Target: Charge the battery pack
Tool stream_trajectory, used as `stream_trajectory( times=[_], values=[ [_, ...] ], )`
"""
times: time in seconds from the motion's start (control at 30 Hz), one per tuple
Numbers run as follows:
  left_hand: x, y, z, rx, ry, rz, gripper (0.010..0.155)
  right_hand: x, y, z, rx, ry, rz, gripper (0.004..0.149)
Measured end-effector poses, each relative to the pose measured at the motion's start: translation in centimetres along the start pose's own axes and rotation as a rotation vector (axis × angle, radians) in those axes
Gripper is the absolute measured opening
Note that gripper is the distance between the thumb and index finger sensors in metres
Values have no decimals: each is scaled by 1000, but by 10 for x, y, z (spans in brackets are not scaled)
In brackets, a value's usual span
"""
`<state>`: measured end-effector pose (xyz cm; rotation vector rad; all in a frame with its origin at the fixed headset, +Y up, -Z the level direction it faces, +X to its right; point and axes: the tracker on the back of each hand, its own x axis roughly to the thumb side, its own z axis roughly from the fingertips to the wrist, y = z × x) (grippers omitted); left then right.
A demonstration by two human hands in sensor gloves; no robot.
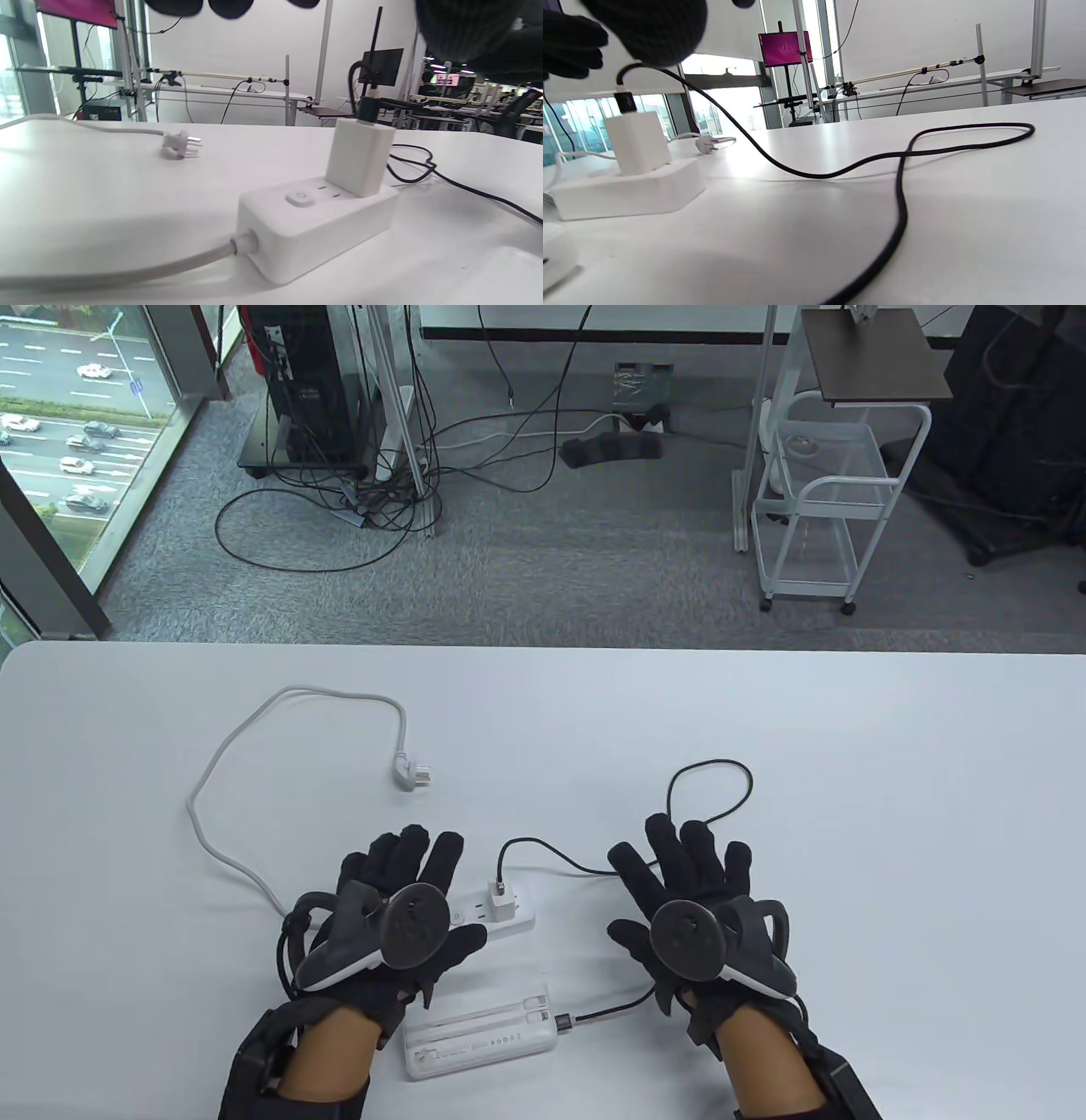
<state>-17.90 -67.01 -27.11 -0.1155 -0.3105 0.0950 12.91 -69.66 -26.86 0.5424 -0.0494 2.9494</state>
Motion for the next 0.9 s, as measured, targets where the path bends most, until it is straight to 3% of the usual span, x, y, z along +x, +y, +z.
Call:
stream_trajectory(
  times=[0.23, 0.9],
  values=[
    [-15, -7, -4, -45, 40, 14, 104, -1, 8, -2, 47, 12, 21, 84],
    [-8, -8, -4, -46, 13, -2, 106, -5, 4, 0, 38, 33, -11, 83]
  ],
)
